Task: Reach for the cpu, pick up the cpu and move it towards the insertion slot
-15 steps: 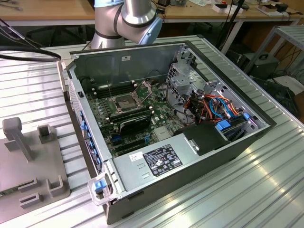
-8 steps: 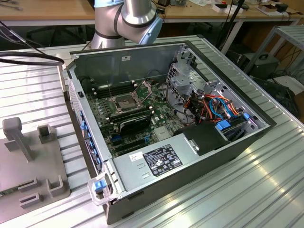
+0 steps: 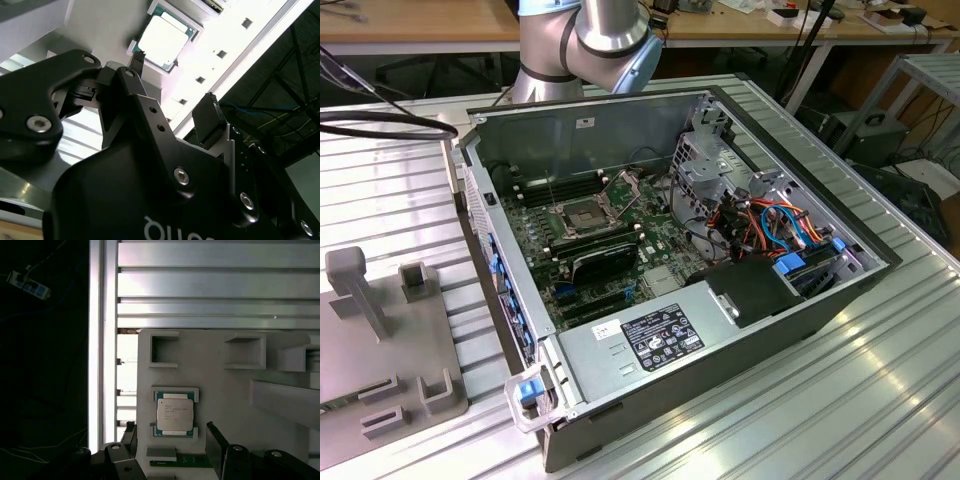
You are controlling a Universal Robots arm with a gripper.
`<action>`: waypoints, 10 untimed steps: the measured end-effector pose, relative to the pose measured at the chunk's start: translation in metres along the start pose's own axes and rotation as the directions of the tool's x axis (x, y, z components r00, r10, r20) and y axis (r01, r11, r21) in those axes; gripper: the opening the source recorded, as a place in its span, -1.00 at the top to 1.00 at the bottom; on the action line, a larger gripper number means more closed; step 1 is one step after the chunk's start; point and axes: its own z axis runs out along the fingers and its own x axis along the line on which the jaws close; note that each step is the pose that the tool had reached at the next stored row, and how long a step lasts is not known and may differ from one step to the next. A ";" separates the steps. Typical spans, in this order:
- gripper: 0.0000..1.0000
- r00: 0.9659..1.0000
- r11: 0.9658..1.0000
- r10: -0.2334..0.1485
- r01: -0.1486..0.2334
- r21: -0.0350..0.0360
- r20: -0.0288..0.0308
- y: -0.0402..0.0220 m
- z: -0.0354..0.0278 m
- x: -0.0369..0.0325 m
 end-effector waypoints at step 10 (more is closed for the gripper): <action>-0.33 1.000 1.000 0.023 -0.023 0.000 0.001 -0.0001 0.0208 -0.0028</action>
